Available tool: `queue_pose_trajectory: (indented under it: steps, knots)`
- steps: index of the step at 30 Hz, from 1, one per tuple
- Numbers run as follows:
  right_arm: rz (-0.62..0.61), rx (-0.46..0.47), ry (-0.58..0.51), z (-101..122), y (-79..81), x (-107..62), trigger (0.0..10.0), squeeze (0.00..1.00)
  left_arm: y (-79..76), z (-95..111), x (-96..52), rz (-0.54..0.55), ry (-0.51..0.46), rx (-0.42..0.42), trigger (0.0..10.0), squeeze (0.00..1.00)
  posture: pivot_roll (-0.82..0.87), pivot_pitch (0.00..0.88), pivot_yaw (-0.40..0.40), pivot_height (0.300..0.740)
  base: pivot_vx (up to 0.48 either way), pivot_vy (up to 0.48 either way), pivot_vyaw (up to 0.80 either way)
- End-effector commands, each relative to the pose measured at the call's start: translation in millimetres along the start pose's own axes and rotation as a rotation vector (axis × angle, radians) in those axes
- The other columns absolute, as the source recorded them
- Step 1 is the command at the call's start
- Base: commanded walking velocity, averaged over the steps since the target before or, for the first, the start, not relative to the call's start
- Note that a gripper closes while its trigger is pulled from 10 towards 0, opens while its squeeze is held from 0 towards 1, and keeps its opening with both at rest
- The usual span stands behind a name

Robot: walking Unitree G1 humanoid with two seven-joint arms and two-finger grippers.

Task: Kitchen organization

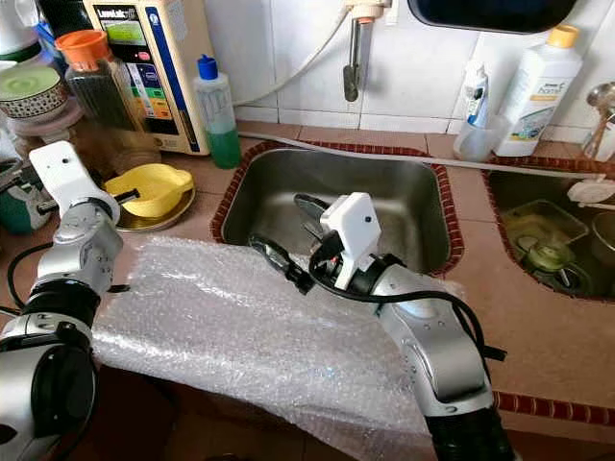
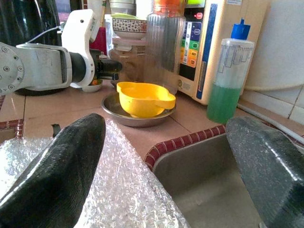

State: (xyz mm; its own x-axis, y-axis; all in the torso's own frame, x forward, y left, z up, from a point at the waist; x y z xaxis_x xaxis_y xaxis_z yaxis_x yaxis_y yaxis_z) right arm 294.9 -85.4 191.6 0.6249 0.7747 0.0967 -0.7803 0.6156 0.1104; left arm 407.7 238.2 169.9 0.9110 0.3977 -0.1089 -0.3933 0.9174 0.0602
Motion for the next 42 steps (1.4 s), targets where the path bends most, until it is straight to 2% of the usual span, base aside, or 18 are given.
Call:
queue_pose_trajectory:
  steps: [1, 7, 9, 11, 13, 14, 18, 27, 33, 37, 38, 42]
  knots:
    - [-0.003, -0.017, -0.019, 5, -0.9, 1.7, 10.0, 0.0, -0.9, 1, 0.6, -0.011, 0.008, -0.005, 10.0, 1.0, 0.06, 0.0, 0.093, 0.74, 0.0, 0.0, 0.0]
    - [-0.005, -0.02, -0.02, 4, -0.8, 2.5, 10.0, 0.0, -7.6, 1, -0.1, -0.027, 0.037, -0.069, 10.0, 1.0, 0.06, 0.0, 0.095, 0.74, 0.0, 0.0, 0.0]
    - [-0.006, -0.022, -0.019, 4, -0.9, 2.6, 10.0, 0.0, -11.7, 11, -1.4, -0.058, -0.04, -0.015, 10.0, 1.0, 0.06, 0.0, 0.095, 0.74, 0.0, 0.0, 0.0]
    - [-0.007, -0.022, -0.019, 4, -1.0, 2.7, 10.0, 0.0, -11.8, 12, -1.5, -0.059, -0.046, -0.012, 10.0, 1.0, 0.06, 0.0, 0.095, 0.74, 0.0, 0.0, 0.0]
    - [-0.006, -0.024, -0.016, 3, -1.0, 2.6, 10.0, 0.0, -12.3, 9, -1.6, -0.058, -0.019, -0.052, 10.0, 1.0, 0.06, 0.0, 0.095, 0.74, 0.0, 0.0, 0.0]
    - [-0.005, -0.024, -0.015, 2, -0.9, 2.6, 10.0, 0.0, -12.4, 4, -1.8, -0.054, 0.023, -0.099, 10.0, 1.0, 0.06, 0.0, 0.095, 0.74, 0.0, 0.0, 0.0]
    - [-0.005, -0.027, -0.016, 2, -1.1, 2.9, 10.0, 0.0, -10.7, -6, -2.9, -0.029, 0.078, -0.15, 10.0, 1.0, 0.06, 0.0, 0.095, 0.74, 0.0, 0.0, 0.0]
    - [-0.001, -0.031, -0.014, 2, -0.9, 2.9, 10.0, 0.0, -9.8, -12, -2.8, -0.011, 0.141, -0.195, 10.0, 1.0, 0.06, 0.0, 0.094, 0.74, 0.0, 0.0, 0.0]
    - [-0.002, -0.034, -0.013, 1, -1.1, 3.1, 10.0, 0.0, -18.8, -13, -4.0, -0.029, 0.19, -0.22, 10.0, 1.0, 0.06, 0.0, 0.095, 0.74, 0.0, 0.0, 0.0]
    - [-0.002, -0.036, -0.014, 2, -0.9, 3.2, 10.0, 0.0, -22.9, -19, -4.8, -0.043, 0.24, -0.203, 10.0, 1.0, 0.06, 0.0, 0.095, 0.74, 0.0, 0.0, 0.0]
    - [-0.002, -0.036, -0.014, 1, -0.9, 3.3, 10.0, 0.0, -24.7, -20, -4.7, -0.059, 0.243, -0.189, 10.0, 0.0, 0.05, 0.0, 0.097, 0.74, 0.0, 0.0, 0.0]
    - [-0.004, -0.038, -0.013, 1, -1.0, 3.1, 10.0, 0.0, -26.0, -19, -4.4, -0.062, 0.25, -0.175, 10.0, 0.0, 0.05, 0.0, 0.1, 0.74, 0.0, 0.0, 0.0]
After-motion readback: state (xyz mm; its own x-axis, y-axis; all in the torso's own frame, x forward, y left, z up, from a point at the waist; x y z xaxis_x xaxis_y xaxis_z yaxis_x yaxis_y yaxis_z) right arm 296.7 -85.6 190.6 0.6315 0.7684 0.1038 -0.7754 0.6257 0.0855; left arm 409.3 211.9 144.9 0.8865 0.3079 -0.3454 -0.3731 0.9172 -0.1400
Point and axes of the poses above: a point about 5 cm out from each wrist's last joint towards the gripper, its own x axis pointing out of the wrist towards the gripper, its own z axis along the axis of the wrist's last joint, y = z × x, the point moved 2 cm from there along x, pointing out of the wrist towards the gripper, and after that the axes turned 13 degrees about x, right-handed, at the moved point
